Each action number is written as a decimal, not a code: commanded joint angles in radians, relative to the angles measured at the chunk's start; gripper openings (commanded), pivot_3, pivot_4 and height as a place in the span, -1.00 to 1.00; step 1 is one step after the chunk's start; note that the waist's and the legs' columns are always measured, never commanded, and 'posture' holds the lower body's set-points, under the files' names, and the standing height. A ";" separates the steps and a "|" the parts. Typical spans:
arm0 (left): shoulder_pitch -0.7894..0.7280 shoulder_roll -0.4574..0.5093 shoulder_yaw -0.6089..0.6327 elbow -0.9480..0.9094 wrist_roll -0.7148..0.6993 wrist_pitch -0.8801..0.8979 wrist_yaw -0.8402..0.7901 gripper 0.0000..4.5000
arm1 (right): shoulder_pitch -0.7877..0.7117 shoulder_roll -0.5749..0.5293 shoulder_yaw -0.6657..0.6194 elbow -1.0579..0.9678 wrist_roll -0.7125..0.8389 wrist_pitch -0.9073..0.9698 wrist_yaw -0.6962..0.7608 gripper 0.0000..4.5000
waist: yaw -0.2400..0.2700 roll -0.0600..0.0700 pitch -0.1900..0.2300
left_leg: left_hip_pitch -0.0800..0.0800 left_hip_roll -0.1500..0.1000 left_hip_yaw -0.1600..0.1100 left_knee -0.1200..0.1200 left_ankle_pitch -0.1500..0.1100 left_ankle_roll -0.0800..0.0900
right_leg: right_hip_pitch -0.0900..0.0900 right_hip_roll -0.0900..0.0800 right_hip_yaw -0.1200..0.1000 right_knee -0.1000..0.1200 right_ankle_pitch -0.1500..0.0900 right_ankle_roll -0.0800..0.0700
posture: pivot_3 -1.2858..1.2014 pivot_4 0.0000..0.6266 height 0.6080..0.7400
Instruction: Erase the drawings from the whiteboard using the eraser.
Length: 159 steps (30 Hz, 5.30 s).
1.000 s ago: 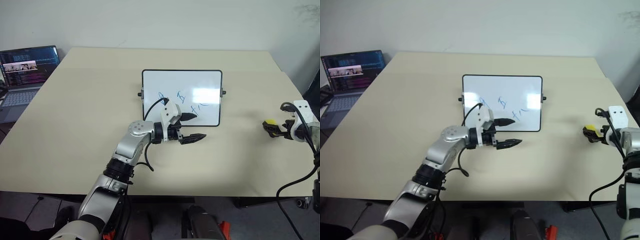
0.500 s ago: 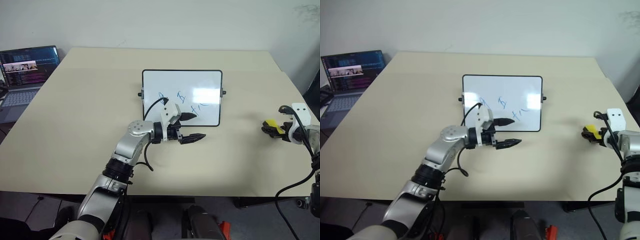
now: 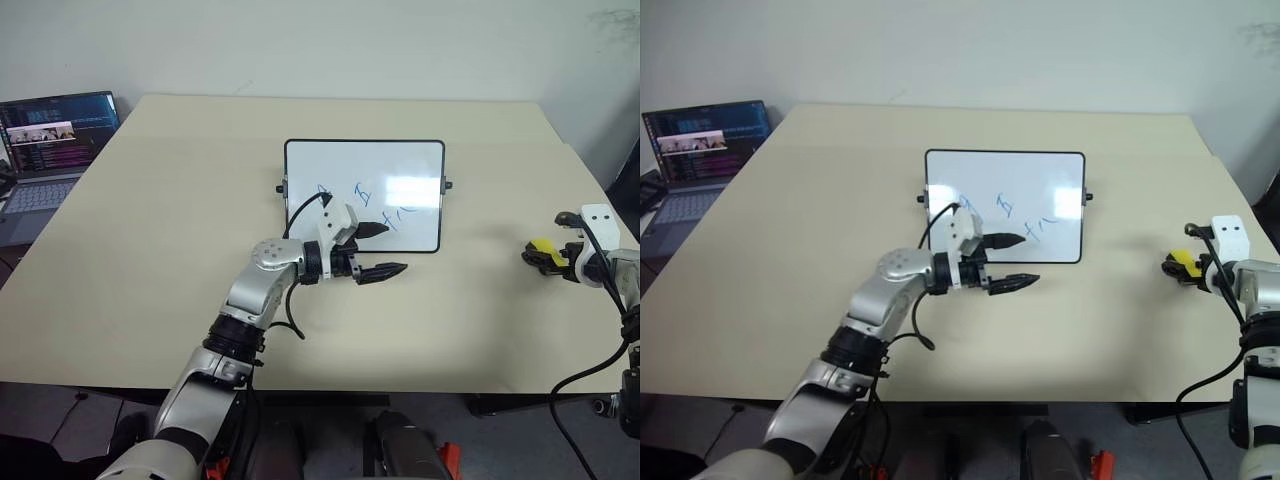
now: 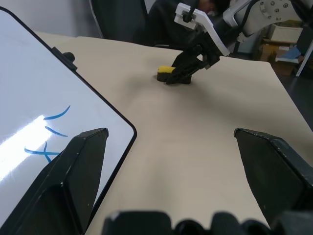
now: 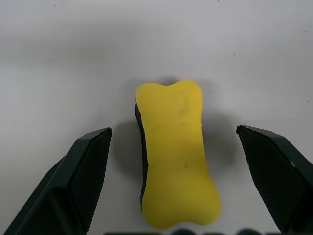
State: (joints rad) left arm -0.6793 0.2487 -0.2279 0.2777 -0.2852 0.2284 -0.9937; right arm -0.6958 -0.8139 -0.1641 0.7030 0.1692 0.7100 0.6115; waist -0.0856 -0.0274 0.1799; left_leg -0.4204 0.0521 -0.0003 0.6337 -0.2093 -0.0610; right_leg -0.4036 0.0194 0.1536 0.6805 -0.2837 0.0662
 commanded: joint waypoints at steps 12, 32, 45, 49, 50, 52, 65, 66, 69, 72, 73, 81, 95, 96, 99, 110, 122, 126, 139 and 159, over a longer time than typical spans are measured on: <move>-0.021 0.003 0.025 -0.020 0.001 -0.021 0.001 1.00 | -0.017 0.003 -0.040 -0.002 0.009 -0.059 -0.018 0.92 | 0.000 0.000 0.000 | 0.000 -0.004 -0.001 0.000 0.000 0.000 | 0.000 -0.004 0.000 0.000 -0.001 0.002 | 0.03 -0.52 1.00; -0.022 0.004 0.022 -0.020 0.002 -0.024 -0.002 1.00 | 0.152 0.097 -0.174 -0.094 0.073 -0.333 -0.116 0.92 | -0.001 0.000 0.000 | 0.000 -0.005 -0.001 0.000 0.000 0.000 | 0.001 -0.004 0.000 0.000 -0.001 0.003 | 0.03 -0.52 1.00; -0.025 0.010 0.027 -0.021 0.000 -0.023 -0.003 1.00 | 0.143 0.123 -0.177 -0.048 0.082 -0.323 -0.128 0.92 | 0.000 0.000 0.000 | 0.000 -0.005 -0.001 0.000 0.000 0.000 | 0.001 -0.004 -0.001 0.000 -0.001 0.003 | 0.03 -0.52 1.00; -0.024 0.014 0.027 -0.023 -0.001 -0.022 -0.001 1.00 | 0.139 0.123 -0.172 -0.031 0.082 -0.331 -0.131 0.92 | 0.000 0.000 0.000 | 0.000 -0.005 -0.001 0.000 0.000 0.000 | 0.001 -0.004 0.000 0.000 -0.001 0.003 | 0.03 -0.52 1.00; -0.025 0.014 0.027 -0.023 -0.001 -0.022 0.000 1.00 | 0.138 0.123 -0.170 -0.026 0.080 -0.333 -0.132 0.92 | 0.000 0.000 0.000 | 0.000 -0.005 -0.001 0.000 0.000 0.000 | 0.001 -0.004 0.000 0.000 -0.001 0.003 | 0.03 -0.52 1.00; -0.025 0.014 0.027 -0.023 -0.002 -0.021 0.000 1.00 | 0.137 0.122 -0.167 -0.020 0.079 -0.336 -0.131 0.92 | 0.000 0.000 0.000 | 0.000 -0.005 -0.001 0.000 0.000 0.000 | 0.001 -0.004 0.000 0.000 -0.001 0.003 | 0.03 -0.52 1.00; -0.028 0.013 0.027 -0.021 -0.001 -0.021 0.004 1.00 | 0.123 0.087 -0.152 -0.023 0.068 -0.337 -0.089 0.92 | 0.000 0.000 0.000 | 0.000 -0.005 -0.001 0.000 0.000 0.000 | 0.001 -0.004 0.000 0.000 -0.001 0.003 | 0.03 -0.52 1.00; -0.027 0.012 0.027 -0.024 -0.002 -0.020 0.005 1.00 | 0.124 0.086 -0.153 -0.026 0.070 -0.338 -0.083 0.92 | 0.000 0.000 0.000 | 0.000 -0.005 -0.001 0.000 0.000 0.000 | 0.001 -0.004 0.000 0.000 -0.001 0.003 | 0.03 -0.52 1.00; -0.024 0.014 0.028 -0.028 -0.003 -0.018 0.005 1.00 | 0.130 0.087 -0.154 -0.042 0.074 -0.332 -0.076 0.92 | 0.000 0.000 0.000 | 0.000 -0.005 -0.001 0.000 0.000 0.000 | 0.001 -0.004 -0.001 0.000 -0.001 0.003 | 0.03 -0.52 1.00; -0.024 0.015 0.028 -0.029 -0.003 -0.017 0.005 1.00 | 0.120 0.086 -0.153 -0.036 0.072 -0.322 -0.077 0.92 | 0.000 0.000 0.000 | 0.000 -0.005 -0.001 0.000 0.000 0.000 | 0.001 -0.004 0.000 0.000 -0.001 0.003 | 0.03 -0.52 1.00; -0.023 0.017 0.029 -0.032 -0.003 -0.015 0.005 1.00 | 0.119 0.084 -0.149 -0.037 0.073 -0.313 -0.072 0.92 | 0.000 0.000 0.000 | 0.000 -0.005 -0.001 0.000 0.000 0.000 | 0.001 -0.004 0.000 0.000 -0.001 0.003 | 0.03 -0.52 1.00; -0.017 0.024 0.029 -0.044 -0.008 -0.009 0.003 1.00 | 0.113 0.037 -0.113 -0.074 0.068 -0.225 -0.017 0.92 | 0.000 0.000 0.000 | -0.001 -0.005 -0.001 0.000 0.000 0.000 | 0.001 -0.004 0.000 0.000 -0.001 0.003 | 0.03 -0.52 1.00; -0.043 0.060 0.017 -0.151 -0.026 0.055 -0.064 1.00 | 0.032 -0.055 -0.015 -0.104 0.029 -0.015 0.064 0.92 | 0.002 0.000 0.000 | 0.000 -0.005 -0.001 0.000 0.000 0.000 | 0.001 -0.004 -0.001 0.000 -0.001 0.003 | 0.03 -0.52 1.00; -0.044 0.060 0.018 -0.152 -0.026 0.058 -0.066 1.00 | 0.029 -0.058 -0.011 -0.103 0.030 -0.009 0.072 0.92 | 0.002 0.000 0.000 | 0.000 -0.005 -0.001 0.000 0.000 0.000 | 0.001 -0.005 -0.001 0.000 -0.001 0.003 | 0.03 -0.52 1.00; -0.043 0.060 0.018 -0.151 -0.023 0.058 -0.070 1.00 | 0.017 -0.059 0.000 -0.081 0.010 0.000 0.059 0.92 | 0.000 0.000 0.000 | 0.000 -0.005 -0.001 0.000 0.000 0.000 | 0.001 -0.005 -0.001 0.000 -0.001 0.003 | 0.03 -0.52 1.00; -0.032 0.062 0.019 -0.159 -0.021 0.059 -0.071 1.00 | -0.002 -0.055 0.002 -0.057 0.001 -0.035 0.083 0.92 | 0.000 0.000 0.000 | 0.000 -0.005 -0.001 0.000 0.000 0.000 | 0.001 -0.005 -0.001 0.000 -0.001 0.003 | 0.03 -0.52 1.00; -0.060 0.070 0.017 -0.133 -0.019 0.055 -0.113 1.00 | -0.013 -0.014 0.006 -0.021 -0.018 -0.050 0.063 0.92 | 0.001 0.000 0.000 | -0.001 -0.005 -0.001 0.000 0.000 0.000 | 0.001 -0.005 -0.001 0.000 -0.001 0.003 | 0.03 -0.52 1.00; -0.051 0.068 0.015 -0.141 -0.021 0.054 -0.115 1.00 | -0.032 -0.010 -0.002 0.025 -0.028 -0.066 0.050 0.92 | 0.001 0.000 0.000 | -0.001 -0.005 -0.001 0.000 0.000 0.000 | 0.001 -0.005 -0.001 0.000 -0.001 0.003 | 0.03 -0.52 1.00; -0.046 0.081 0.014 -0.148 -0.019 0.055 -0.134 1.00 | 0.008 -0.026 0.001 0.003 -0.039 -0.086 0.060 0.92 | -0.001 0.000 0.000 | 0.000 -0.005 -0.001 0.000 0.000 0.000 | 0.001 -0.005 -0.001 0.000 -0.001 0.003 | 0.03 -0.52 1.00; -0.067 0.072 0.010 -0.112 -0.013 0.045 -0.158 1.00 | 0.116 -0.039 -0.052 -0.135 0.019 -0.123 0.092 0.92 | 0.001 0.000 0.000 | 0.000 -0.005 -0.001 0.001 0.000 0.000 | 0.001 -0.005 -0.001 0.000 -0.001 0.003 | 0.03 -0.52 1.00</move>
State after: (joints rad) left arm -0.7204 0.3241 -0.2292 0.1745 -0.2910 0.2920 -1.1476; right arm -0.5916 -0.8286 -0.1833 0.6352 0.1533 0.5912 0.6671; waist -0.0847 -0.0273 0.1798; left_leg -0.4209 0.0474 -0.0021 0.6342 -0.2092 -0.0606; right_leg -0.4025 0.0147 0.1523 0.6806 -0.2853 0.0694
